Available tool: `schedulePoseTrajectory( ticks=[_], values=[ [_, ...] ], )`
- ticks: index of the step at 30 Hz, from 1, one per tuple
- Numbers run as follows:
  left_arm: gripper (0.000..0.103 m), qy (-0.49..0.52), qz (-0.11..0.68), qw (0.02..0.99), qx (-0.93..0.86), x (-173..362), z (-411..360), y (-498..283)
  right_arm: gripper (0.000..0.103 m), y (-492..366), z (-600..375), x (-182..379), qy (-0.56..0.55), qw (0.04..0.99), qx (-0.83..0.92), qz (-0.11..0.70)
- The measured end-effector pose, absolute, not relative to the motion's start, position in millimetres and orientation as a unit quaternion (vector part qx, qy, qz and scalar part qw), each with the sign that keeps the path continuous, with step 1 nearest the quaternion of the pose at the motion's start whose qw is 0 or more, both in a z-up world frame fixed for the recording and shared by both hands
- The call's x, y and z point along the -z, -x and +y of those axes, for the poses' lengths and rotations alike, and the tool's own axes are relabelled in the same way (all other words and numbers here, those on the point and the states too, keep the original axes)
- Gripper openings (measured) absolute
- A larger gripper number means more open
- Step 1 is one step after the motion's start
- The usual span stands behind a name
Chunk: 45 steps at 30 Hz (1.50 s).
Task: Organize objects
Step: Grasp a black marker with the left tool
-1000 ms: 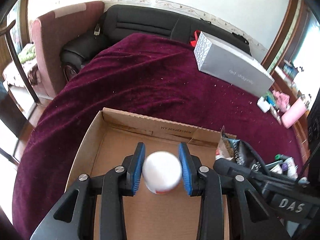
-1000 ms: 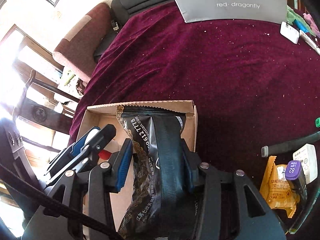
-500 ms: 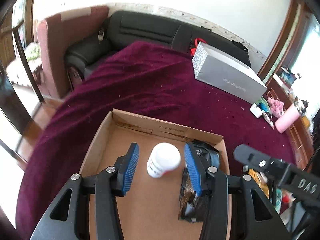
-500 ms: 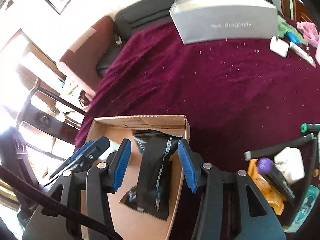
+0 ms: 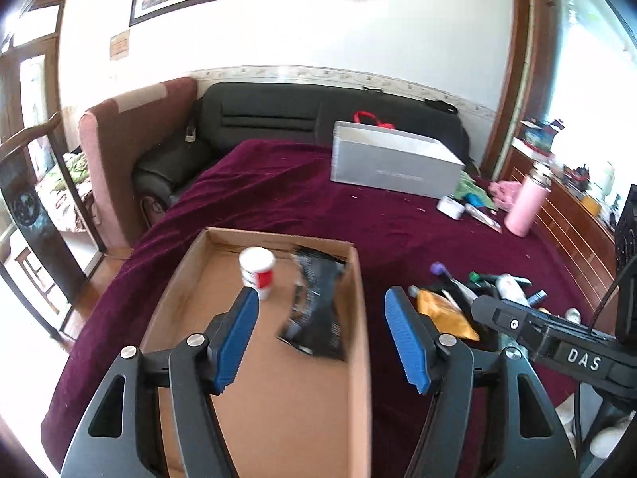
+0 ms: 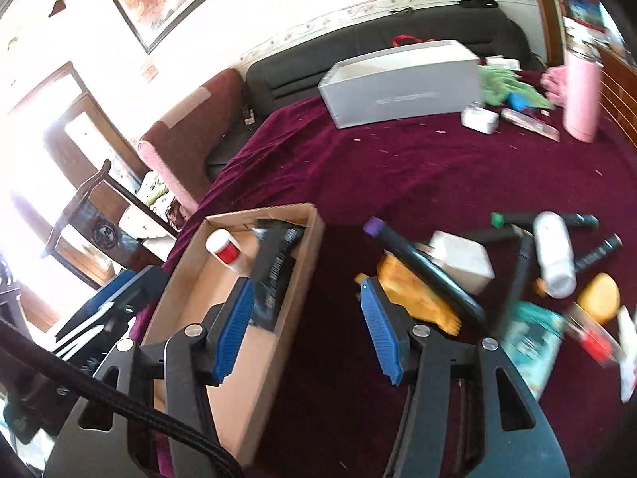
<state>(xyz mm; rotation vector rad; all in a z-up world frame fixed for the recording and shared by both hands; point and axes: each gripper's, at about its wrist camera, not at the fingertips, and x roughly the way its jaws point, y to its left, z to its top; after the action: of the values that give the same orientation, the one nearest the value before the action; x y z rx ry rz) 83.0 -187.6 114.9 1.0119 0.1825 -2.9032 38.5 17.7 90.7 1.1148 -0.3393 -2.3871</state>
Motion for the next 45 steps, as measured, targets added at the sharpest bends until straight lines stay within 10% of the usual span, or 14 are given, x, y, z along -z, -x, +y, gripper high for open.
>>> schedulePoseTrajectory(
  ticks=[33, 36, 39, 45],
  values=[
    [0.061, -0.471, 0.0, 0.042, 0.881, -3.0, -36.6, 3.4, 0.06, -39.2, 201.4, -31.4, -0.347, 0.12, 0.913, -0.18],
    [0.051, -0.48, -0.003, 0.02, 0.877, 4.8, -42.6, 2.9, 0.06, -42.3, 201.3, -31.8, -0.343, 0.124, 0.913, -0.181],
    [0.017, -0.49, -0.017, -0.003, 0.872, 0.0, -53.7, -7.7, 0.06, -43.4, 202.4, -31.3, -0.344, 0.124, 0.912, -0.185],
    [0.015, -0.498, -0.013, 0.004, 0.867, -1.1, -73.4, -17.4, 0.06, -41.5, 200.4, -28.9, -0.354, 0.127, 0.907, -0.188]
  ],
)
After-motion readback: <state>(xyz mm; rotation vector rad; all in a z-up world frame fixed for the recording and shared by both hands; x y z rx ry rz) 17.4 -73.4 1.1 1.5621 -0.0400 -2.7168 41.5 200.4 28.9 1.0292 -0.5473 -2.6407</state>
